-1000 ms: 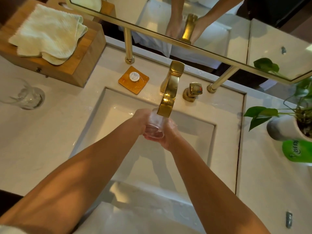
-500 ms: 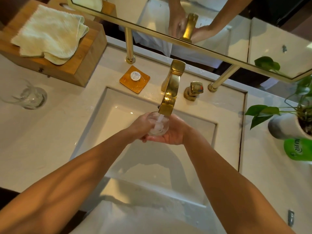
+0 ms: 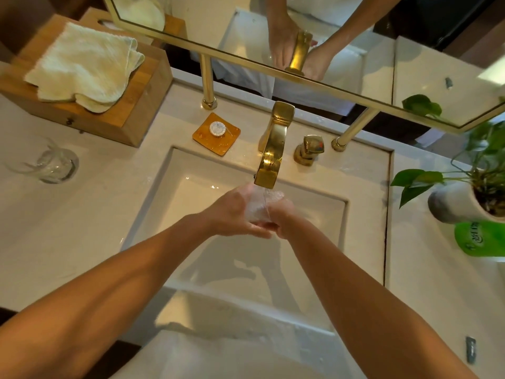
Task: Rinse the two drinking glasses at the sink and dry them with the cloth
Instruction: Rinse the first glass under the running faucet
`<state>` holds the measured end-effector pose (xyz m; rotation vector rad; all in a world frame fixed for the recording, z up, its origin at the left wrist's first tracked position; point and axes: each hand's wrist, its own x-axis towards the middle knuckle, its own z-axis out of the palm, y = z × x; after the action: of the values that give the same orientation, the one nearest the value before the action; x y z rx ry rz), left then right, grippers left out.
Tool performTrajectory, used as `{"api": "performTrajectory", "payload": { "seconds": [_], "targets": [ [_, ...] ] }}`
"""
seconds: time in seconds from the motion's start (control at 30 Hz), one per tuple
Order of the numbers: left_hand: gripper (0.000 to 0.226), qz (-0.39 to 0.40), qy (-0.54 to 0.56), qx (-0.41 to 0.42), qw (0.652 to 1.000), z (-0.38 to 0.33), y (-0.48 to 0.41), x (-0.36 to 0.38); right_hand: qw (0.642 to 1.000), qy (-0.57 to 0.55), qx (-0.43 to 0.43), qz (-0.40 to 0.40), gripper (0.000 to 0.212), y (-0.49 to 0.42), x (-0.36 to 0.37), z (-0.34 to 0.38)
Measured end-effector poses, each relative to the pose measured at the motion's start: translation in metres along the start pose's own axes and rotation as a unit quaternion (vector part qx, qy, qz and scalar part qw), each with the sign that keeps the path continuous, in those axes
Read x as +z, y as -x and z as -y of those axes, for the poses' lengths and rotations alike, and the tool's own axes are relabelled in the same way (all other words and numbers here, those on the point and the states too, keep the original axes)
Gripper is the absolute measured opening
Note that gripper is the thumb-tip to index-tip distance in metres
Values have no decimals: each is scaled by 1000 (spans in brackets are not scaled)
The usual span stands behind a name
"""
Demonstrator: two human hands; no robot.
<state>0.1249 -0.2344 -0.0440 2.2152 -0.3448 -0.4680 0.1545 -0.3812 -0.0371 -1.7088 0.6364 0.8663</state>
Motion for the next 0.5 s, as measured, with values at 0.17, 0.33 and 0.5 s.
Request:
{"api": "performTrajectory", "payload": {
  "seconds": [0.17, 0.33, 0.5],
  "targets": [
    [55, 5, -2, -69, 998, 10, -9, -14, 979, 133, -145, -52, 8, 8, 2, 5],
    [54, -3, 31, -72, 997, 15, -2, -17, 956, 88, -280, 15, 13, 28, -14, 7],
    [48, -43, -51, -40, 997, 10, -3, -4, 950, -140, -177, 218, 46, 19, -7, 17]
  ]
}}
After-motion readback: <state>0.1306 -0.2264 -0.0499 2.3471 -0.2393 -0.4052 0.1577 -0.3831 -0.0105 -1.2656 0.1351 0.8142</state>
